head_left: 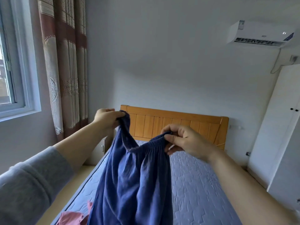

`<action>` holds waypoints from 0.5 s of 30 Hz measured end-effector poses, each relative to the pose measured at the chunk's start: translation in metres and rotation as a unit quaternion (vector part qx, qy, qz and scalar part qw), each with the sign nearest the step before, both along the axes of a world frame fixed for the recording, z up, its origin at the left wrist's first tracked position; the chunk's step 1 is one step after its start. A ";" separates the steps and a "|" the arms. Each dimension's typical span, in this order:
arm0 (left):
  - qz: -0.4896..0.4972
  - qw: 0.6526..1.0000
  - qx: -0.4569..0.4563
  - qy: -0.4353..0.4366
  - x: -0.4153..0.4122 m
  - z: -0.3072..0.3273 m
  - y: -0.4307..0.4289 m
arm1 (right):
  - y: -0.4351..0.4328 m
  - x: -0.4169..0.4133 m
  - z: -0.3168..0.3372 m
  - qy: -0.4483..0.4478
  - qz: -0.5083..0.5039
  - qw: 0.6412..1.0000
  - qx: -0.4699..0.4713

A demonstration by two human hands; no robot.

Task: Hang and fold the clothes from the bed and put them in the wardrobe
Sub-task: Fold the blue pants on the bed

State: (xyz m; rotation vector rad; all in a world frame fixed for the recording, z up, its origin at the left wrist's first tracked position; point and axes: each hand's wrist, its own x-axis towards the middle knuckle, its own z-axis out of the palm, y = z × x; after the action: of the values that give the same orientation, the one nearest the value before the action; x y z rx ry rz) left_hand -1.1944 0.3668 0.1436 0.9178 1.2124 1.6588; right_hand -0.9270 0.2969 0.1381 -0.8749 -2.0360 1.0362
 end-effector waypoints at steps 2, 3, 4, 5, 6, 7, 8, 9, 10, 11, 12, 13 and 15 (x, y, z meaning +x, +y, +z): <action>-0.102 0.994 -0.009 -0.041 0.017 0.005 -0.006 | 0.005 -0.009 -0.004 -0.003 -0.037 0.999 0.026; -0.159 0.986 -0.016 -0.041 0.024 0.008 -0.011 | 0.006 -0.013 -0.006 -0.002 -0.048 0.998 0.050; -0.214 0.976 -0.017 -0.032 0.028 0.010 -0.016 | 0.007 -0.016 -0.007 0.004 -0.053 0.996 0.075; -0.256 0.966 -0.014 -0.020 0.030 0.012 -0.020 | 0.008 -0.017 -0.008 0.013 -0.054 0.994 0.097; -0.278 0.961 -0.010 -0.001 0.032 0.014 -0.021 | 0.008 -0.018 -0.007 0.024 -0.051 0.992 0.115; -0.281 0.959 -0.008 0.025 0.033 0.015 -0.023 | 0.007 -0.018 -0.006 0.034 -0.046 0.990 0.129; -0.276 0.960 -0.009 0.053 0.036 0.016 -0.026 | 0.007 -0.018 -0.005 0.039 -0.042 0.988 0.140; -0.276 0.959 -0.009 0.070 0.038 0.017 -0.029 | 0.007 -0.019 -0.004 0.044 -0.042 0.987 0.149; -0.287 0.955 -0.009 0.070 0.041 0.017 -0.030 | 0.008 -0.021 -0.003 0.055 -0.045 0.986 0.152; -0.305 0.951 -0.011 0.058 0.043 0.018 -0.032 | 0.009 -0.022 -0.003 0.073 -0.052 0.985 0.150; -0.324 0.945 -0.014 0.044 0.044 0.019 -0.033 | 0.010 -0.023 -0.003 0.093 -0.061 0.983 0.146; -0.340 0.940 -0.017 0.035 0.044 0.019 -0.035 | 0.011 -0.024 -0.004 0.111 -0.071 0.981 0.142; -0.359 0.932 -0.018 0.037 0.045 0.018 -0.036 | 0.014 -0.025 -0.006 0.134 -0.094 0.977 0.137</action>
State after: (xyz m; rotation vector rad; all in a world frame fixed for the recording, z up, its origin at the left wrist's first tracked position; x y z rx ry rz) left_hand -1.1495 0.3305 0.1619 1.2236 0.7994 1.0152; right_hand -0.9516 0.3105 0.1320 -0.7235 -1.7784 0.7066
